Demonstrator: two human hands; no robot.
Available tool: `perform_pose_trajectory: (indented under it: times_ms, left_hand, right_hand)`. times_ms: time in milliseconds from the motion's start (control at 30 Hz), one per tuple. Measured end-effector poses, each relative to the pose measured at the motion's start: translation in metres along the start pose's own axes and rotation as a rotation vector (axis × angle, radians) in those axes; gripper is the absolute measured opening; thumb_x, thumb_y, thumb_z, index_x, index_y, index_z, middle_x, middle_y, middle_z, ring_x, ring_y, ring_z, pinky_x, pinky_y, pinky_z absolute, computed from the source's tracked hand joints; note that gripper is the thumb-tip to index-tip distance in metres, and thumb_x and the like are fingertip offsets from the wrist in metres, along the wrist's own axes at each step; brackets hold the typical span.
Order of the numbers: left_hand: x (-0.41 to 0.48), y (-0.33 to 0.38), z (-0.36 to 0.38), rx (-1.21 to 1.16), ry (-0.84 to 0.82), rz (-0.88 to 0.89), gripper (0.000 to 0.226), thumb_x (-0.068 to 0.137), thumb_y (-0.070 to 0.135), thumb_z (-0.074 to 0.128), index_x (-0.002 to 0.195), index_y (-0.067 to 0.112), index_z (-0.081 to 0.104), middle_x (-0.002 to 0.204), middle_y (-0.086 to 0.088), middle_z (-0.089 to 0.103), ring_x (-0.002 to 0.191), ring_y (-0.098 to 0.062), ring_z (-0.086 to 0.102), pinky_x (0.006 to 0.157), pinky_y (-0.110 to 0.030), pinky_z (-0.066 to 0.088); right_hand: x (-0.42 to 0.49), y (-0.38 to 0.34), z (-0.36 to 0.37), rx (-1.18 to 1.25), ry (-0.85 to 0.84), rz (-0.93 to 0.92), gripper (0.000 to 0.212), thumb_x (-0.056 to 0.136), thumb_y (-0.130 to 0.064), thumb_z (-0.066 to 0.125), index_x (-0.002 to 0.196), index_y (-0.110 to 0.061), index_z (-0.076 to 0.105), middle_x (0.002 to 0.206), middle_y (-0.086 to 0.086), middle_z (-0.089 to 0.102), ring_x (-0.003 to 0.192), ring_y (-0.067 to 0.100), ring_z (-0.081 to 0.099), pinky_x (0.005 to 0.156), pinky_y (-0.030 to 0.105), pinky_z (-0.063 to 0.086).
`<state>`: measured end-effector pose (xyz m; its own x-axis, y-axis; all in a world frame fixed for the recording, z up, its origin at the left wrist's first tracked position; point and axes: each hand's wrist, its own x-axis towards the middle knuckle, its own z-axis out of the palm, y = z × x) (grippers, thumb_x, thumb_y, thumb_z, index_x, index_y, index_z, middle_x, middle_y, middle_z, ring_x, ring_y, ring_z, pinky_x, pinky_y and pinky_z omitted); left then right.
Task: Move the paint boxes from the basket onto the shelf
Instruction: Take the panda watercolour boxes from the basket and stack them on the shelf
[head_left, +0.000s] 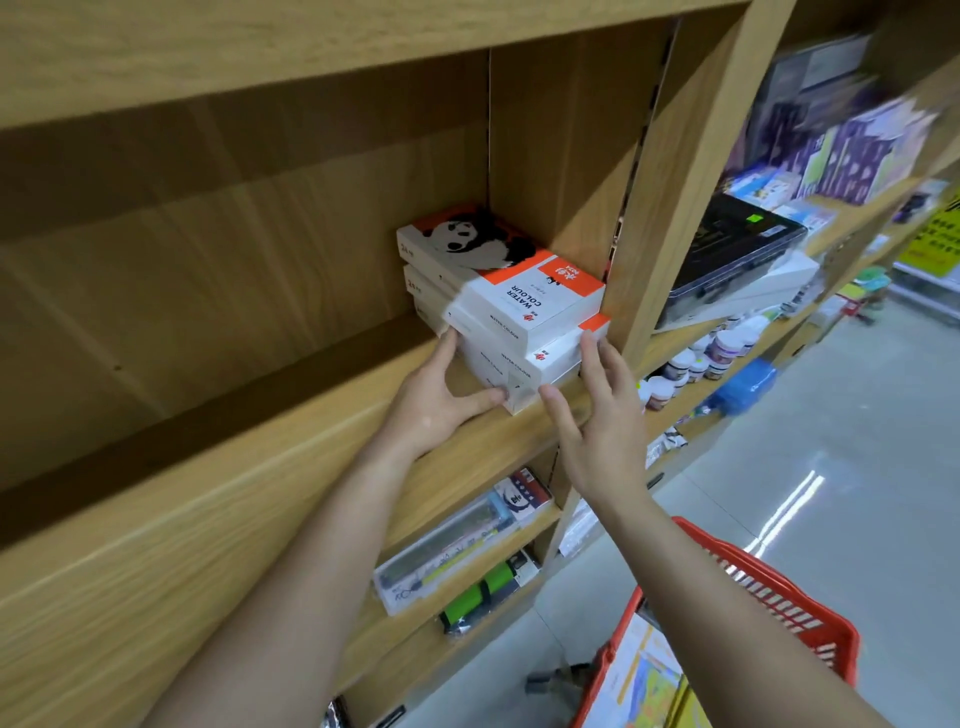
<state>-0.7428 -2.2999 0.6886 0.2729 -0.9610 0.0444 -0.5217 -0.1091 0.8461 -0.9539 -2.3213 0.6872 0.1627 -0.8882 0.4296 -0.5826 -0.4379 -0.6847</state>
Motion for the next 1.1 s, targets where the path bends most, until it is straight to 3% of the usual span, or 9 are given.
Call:
perform_pose_trajectory:
  times_ms: [133, 333, 433, 533, 600, 733, 833, 933, 1100]
  left_hand:
    - [-0.009, 0.001, -0.008, -0.11, 0.094, 0.026, 0.102, 0.073, 0.069, 0.071, 0.159, 0.043, 0.023, 0.158, 0.018, 0.04, 0.147, -0.013, 0.039, 0.119, -0.048, 0.037]
    - [0.01, 0.027, -0.016, -0.082, 0.09, 0.055, 0.062, 0.089, 0.064, 0.059, 0.143, 0.034, 0.048, 0.145, 0.007, 0.059, 0.132, -0.014, 0.054, 0.108, -0.049, 0.047]
    - [0.02, 0.032, -0.011, -0.081, 0.08, 0.055, 0.048, 0.098, 0.05, 0.06, 0.139, 0.026, 0.053, 0.139, 0.002, 0.063, 0.126, -0.016, 0.058, 0.105, -0.048, 0.049]
    - [0.02, 0.026, -0.015, -0.127, 0.047, 0.059, 0.043, 0.098, 0.047, 0.063, 0.137, 0.035, 0.05, 0.129, 0.02, 0.063, 0.116, 0.008, 0.057, 0.101, -0.036, 0.048]
    - [0.014, 0.018, -0.017, -0.187, -0.013, 0.052, 0.053, 0.097, 0.045, 0.065, 0.144, 0.041, 0.042, 0.137, 0.027, 0.056, 0.124, 0.018, 0.049, 0.105, -0.03, 0.043]
    - [-0.002, 0.003, -0.007, -0.075, -0.082, -0.021, 0.095, 0.093, 0.04, 0.073, 0.163, 0.042, 0.008, 0.167, 0.007, 0.031, 0.153, -0.015, 0.028, 0.123, -0.047, 0.028]
    - [-0.006, 0.001, 0.002, 0.118, -0.098, -0.058, 0.111, 0.085, 0.054, 0.075, 0.16, 0.045, -0.007, 0.168, 0.002, 0.03, 0.152, -0.025, 0.032, 0.119, -0.049, 0.033]
    - [-0.002, 0.002, 0.006, 0.308, -0.096, -0.046, 0.121, 0.08, 0.068, 0.071, 0.158, 0.042, -0.017, 0.169, -0.001, 0.029, 0.149, -0.03, 0.036, 0.113, -0.05, 0.04]
    - [0.001, -0.003, 0.008, 0.347, -0.094, -0.033, 0.118, 0.082, 0.07, 0.067, 0.157, 0.043, -0.02, 0.168, -0.001, 0.031, 0.148, -0.03, 0.038, 0.111, -0.053, 0.042]
  right_hand:
    - [0.016, -0.016, 0.019, -0.04, -0.015, 0.037, 0.075, 0.102, -0.049, 0.059, 0.165, -0.02, 0.03, 0.168, 0.01, 0.039, 0.15, 0.032, 0.04, 0.116, 0.045, 0.039]
    - [0.019, -0.013, 0.019, 0.054, 0.026, 0.051, 0.085, 0.096, -0.056, 0.063, 0.165, -0.02, 0.028, 0.156, 0.004, 0.055, 0.138, 0.028, 0.053, 0.113, 0.041, 0.045]
    - [0.021, -0.014, 0.012, -0.062, 0.046, -0.085, 0.089, 0.096, -0.064, 0.055, 0.167, -0.019, 0.023, 0.167, 0.016, 0.039, 0.147, 0.034, 0.044, 0.114, 0.041, 0.038]
    - [0.023, -0.018, 0.016, -0.129, -0.06, -0.107, 0.087, 0.099, -0.061, 0.053, 0.168, -0.024, 0.017, 0.173, 0.02, 0.024, 0.151, 0.038, 0.039, 0.116, 0.048, 0.041]
    - [0.024, -0.013, 0.017, -0.127, -0.083, -0.13, 0.087, 0.101, -0.052, 0.059, 0.169, -0.027, 0.011, 0.175, 0.017, 0.018, 0.154, 0.034, 0.035, 0.117, 0.048, 0.04]
    - [0.014, 0.011, 0.014, -0.016, -0.148, -0.054, 0.085, 0.101, -0.042, 0.065, 0.168, -0.027, 0.015, 0.176, 0.0, 0.019, 0.158, 0.012, 0.024, 0.122, 0.041, 0.036]
    - [0.001, 0.021, 0.018, -0.07, -0.175, 0.026, 0.088, 0.097, -0.042, 0.071, 0.166, -0.015, 0.024, 0.169, 0.005, 0.037, 0.152, 0.023, 0.038, 0.12, 0.049, 0.041]
    - [-0.002, 0.013, 0.031, -0.055, -0.124, 0.09, 0.09, 0.095, -0.049, 0.07, 0.164, -0.011, 0.026, 0.166, 0.01, 0.043, 0.149, 0.025, 0.042, 0.122, 0.038, 0.037]
    - [-0.016, 0.007, 0.051, -0.167, 0.041, 0.114, 0.074, 0.093, -0.059, 0.066, 0.143, -0.006, 0.055, 0.143, 0.014, 0.062, 0.135, 0.03, 0.053, 0.109, 0.042, 0.044]
